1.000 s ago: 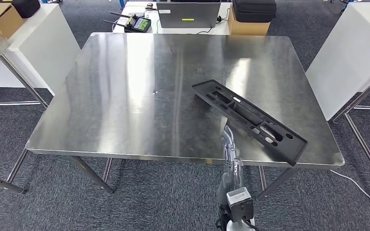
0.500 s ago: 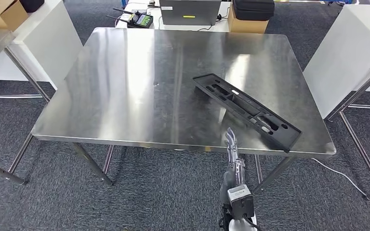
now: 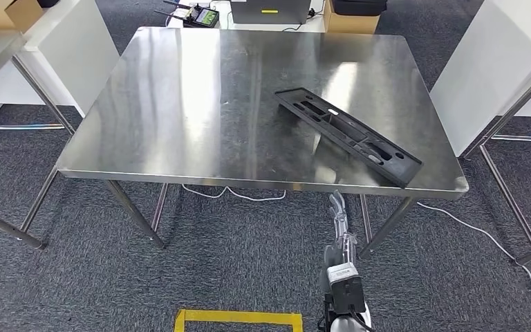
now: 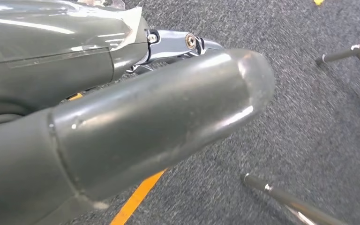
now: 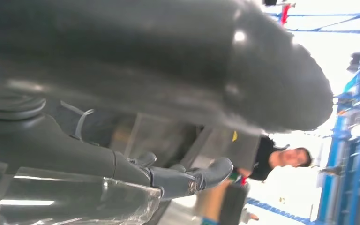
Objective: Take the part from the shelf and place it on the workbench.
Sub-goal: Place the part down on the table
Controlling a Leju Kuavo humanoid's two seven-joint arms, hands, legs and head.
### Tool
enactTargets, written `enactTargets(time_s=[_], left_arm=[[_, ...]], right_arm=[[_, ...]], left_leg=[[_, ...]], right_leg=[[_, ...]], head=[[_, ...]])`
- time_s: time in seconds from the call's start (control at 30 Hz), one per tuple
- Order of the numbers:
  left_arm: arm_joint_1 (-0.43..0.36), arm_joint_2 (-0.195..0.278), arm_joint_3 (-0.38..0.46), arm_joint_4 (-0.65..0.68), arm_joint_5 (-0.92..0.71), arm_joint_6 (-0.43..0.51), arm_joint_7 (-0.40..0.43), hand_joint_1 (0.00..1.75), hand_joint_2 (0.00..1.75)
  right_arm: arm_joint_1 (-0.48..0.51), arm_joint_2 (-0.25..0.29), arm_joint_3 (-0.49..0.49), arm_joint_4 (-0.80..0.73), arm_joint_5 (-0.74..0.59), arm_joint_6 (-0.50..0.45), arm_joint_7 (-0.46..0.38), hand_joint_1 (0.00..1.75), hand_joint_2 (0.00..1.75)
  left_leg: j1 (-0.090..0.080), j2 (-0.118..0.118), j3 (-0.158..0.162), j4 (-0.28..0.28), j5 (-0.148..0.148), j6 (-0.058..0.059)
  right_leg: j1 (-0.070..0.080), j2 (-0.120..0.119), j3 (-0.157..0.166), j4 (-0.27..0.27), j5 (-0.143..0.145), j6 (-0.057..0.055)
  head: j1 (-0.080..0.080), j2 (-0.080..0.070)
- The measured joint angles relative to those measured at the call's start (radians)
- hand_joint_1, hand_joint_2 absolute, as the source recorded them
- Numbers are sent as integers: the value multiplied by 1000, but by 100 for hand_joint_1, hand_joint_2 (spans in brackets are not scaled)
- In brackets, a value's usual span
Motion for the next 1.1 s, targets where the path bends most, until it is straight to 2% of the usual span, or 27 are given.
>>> enactTargets(time_s=[0.03,0.07,0.1,0.17,0.2,0.23,0.27,0.3,0.33,0.4,0.43,0.5,0.53,0.57,0.63,0.67,0.7,0.73,0.77,0.8,0.83,0.87,0.93,0.97,1.03,1.07,1.1], left_arm=[[0,1,0,0,-3,0,0,0,0],[0,2,0,0,-5,0,0,0,0],[-1,3,1,1,-7,0,0,0,0],[-2,4,1,1,-9,0,0,0,0],[-2,4,1,1,-10,0,0,0,0],[-2,4,1,1,-11,0,0,0,0],[-2,5,1,1,-13,2,0,0,0],[-3,5,1,1,-17,6,0,0,0],[-5,5,1,2,-24,15,0,0,0],[-11,6,0,7,-51,48,0,0,0],[-14,7,0,13,-65,66,0,0,0],[-17,9,-1,30,-87,91,0,0,0],[-17,10,-1,40,-92,96,0,0,0],[-17,10,-1,49,-95,99,0,0,0],[-18,14,0,70,-98,100,0,0,0],[-20,18,2,84,-99,105,6,0,0],[-23,22,5,103,-99,114,18,0,0],[-26,26,10,124,-97,123,38,0,0],[-29,29,17,146,-92,133,67,0,0],[-31,32,25,167,-86,140,100,0,0],[-32,33,34,186,-81,150,134,0,0],[-33,34,42,203,-77,167,170,0,0],[-34,34,55,231,-81,224,243,0,0],[-35,34,60,243,-88,263,288,0,0],[-37,33,67,267,-117,349,406,0,0],[-37,32,67,277,-131,387,470,0,0],[-36,29,67,286,-143,416,525,0,0]], right_arm=[[-3,3,-5,17,1,-2,13,0,0],[-8,6,-9,39,0,-2,23,0,0],[-13,10,-14,63,0,-2,30,0,0],[-21,16,-23,106,-2,-2,34,0,0],[-23,17,-26,122,-2,-2,34,0,0],[-25,17,-29,136,0,-3,37,0,0],[-30,17,-32,151,7,-10,47,0,0],[-38,18,-36,173,21,-23,68,0,0],[-54,18,-42,206,38,-43,95,0,0],[-103,18,-65,323,59,-98,140,0,0],[-134,18,-80,393,53,-118,147,0,0],[-184,16,-120,548,20,-136,132,0,0],[-201,13,-141,621,4,-137,119,0,0],[-213,10,-162,694,-9,-138,108,0,0],[-236,5,-194,812,-17,-148,121,0,0],[-246,3,-206,863,-16,-154,150,0,0],[-254,0,-216,909,-11,-160,194,0,0],[-258,-3,-222,949,-4,-162,247,0,0],[-260,-7,-227,989,6,-163,305,0,0],[-259,-10,-228,1023,15,-162,361,0,0],[-258,-14,-229,1052,22,-162,411,0,0],[-256,-18,-229,1076,27,-164,456,0,0],[-253,-23,-233,1114,36,-176,540,0,0],[-250,-25,-236,1132,42,-181,586,0,0],[-235,-28,-242,1168,50,-178,686,0,0],[-223,-29,-243,1182,51,-171,733,0,0],[-211,-29,-245,1194,51,-164,769,0,0]], left_leg=[[3,-2,-5,8,-11,-5],[6,-4,-14,32,-41,-11],[9,-6,-27,75,-89,-16],[14,-10,-59,203,-190,-27],[16,-11,-67,260,-211,-32],[20,-11,-64,292,-207,-36],[24,-11,-45,291,-183,-39],[28,-11,-9,256,-152,-42],[32,-12,40,194,-132,-44],[32,-17,127,65,-131,-43],[29,-20,147,26,-142,-39],[22,-22,140,8,-143,-19],[19,-20,128,5,-134,-7],[17,-18,114,3,-122,7],[13,-13,82,1,-95,25],[10,-12,64,1,-82,31],[8,-10,47,1,-68,33],[6,-9,29,2,-55,34],[5,-9,12,3,-41,33],[4,-8,-3,5,-28,31],[4,-8,-16,6,-16,29],[3,-8,-27,8,-3,24],[0,-4,-42,8,21,14],[0,-2,-45,6,32,9],[2,-2,-49,4,43,-2],[4,-3,-55,16,23,-6],[7,-5,-64,46,-20,-12]], right_leg=[[-4,-1,-6,0,8,-10],[-9,-3,-14,-1,17,-22],[-13,-5,-24,-1,29,-33],[-9,-7,-48,0,52,-43],[-7,-8,-60,1,63,-42],[-7,-9,-72,2,74,-40],[-8,-9,-85,5,84,-36],[-9,-9,-99,10,92,-32],[-9,-8,-112,16,99,-26],[-7,-7,-134,31,111,-12],[-6,-7,-142,36,118,-4],[-4,-9,-155,37,135,15],[-5,-8,-163,42,133,20],[-6,-7,-175,60,114,19],[-9,-5,-210,147,28,4],[-9,-4,-226,211,-19,-3],[-9,-4,-235,271,-49,-5],[-9,-4,-231,312,-55,0],[-8,-4,-214,327,-42,10],[-7,-4,-181,308,-18,20],[-6,-4,-133,258,4,26],[-3,-4,-74,184,8,25],[7,-2,15,42,-15,12],[13,-2,32,3,-28,5],[8,-3,27,-9,-22,-10],[3,-6,21,-9,-11,-20],[-3,-9,12,-9,1,-32]], head=[[0,0],[-2,0],[-4,0],[-8,0],[-9,0],[-9,0],[-9,0],[-9,0],[-9,0],[-9,0],[-10,0],[-9,0],[-9,0],[-7,0],[-1,0],[3,0],[4,0],[4,0],[4,0],[4,0],[5,0],[5,0],[4,0],[4,0],[3,0],[3,0],[0,0]])
